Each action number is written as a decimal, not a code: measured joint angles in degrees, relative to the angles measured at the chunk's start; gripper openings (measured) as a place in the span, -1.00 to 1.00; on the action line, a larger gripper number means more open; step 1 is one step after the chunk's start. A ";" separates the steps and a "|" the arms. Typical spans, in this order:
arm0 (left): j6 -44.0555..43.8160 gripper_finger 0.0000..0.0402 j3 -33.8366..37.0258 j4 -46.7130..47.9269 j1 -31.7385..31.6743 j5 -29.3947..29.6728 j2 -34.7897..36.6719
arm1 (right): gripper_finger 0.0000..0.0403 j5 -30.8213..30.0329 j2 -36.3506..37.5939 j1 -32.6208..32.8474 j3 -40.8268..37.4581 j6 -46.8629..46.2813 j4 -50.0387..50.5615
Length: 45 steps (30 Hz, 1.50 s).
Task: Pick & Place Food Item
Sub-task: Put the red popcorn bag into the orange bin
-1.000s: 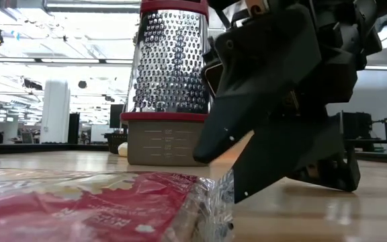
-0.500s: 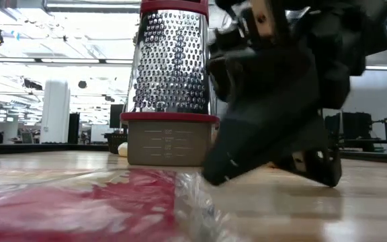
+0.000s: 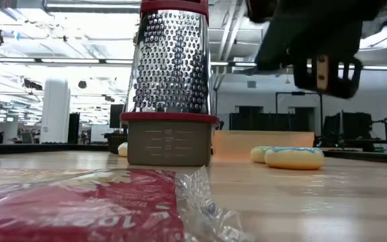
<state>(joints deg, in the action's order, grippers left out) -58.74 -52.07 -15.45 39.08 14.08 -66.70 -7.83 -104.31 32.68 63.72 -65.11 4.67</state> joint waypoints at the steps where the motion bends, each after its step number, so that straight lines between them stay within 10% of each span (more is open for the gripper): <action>1: 0.00 0.04 0.00 0.01 0.01 0.45 0.00 | -0.98 0.62 -0.25 -0.38 -0.05 -0.33 -0.01; 18: 0.00 0.04 -0.02 -0.94 -0.01 2.15 0.01 | 0.06 9.52 -12.63 -4.11 -0.01 -8.79 -14.32; 33: -0.59 0.04 -0.02 -2.09 0.01 2.21 0.02 | -0.32 11.21 -20.29 -5.85 8.71 -6.10 -15.98; 45: -0.28 0.04 -0.02 -2.14 0.01 2.21 0.02 | -0.99 9.21 -17.73 -4.55 8.46 -2.02 -8.49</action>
<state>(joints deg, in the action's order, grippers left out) -59.02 -52.10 -17.58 39.09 16.29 -66.67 1.39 -122.03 28.13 72.18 -67.13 -3.81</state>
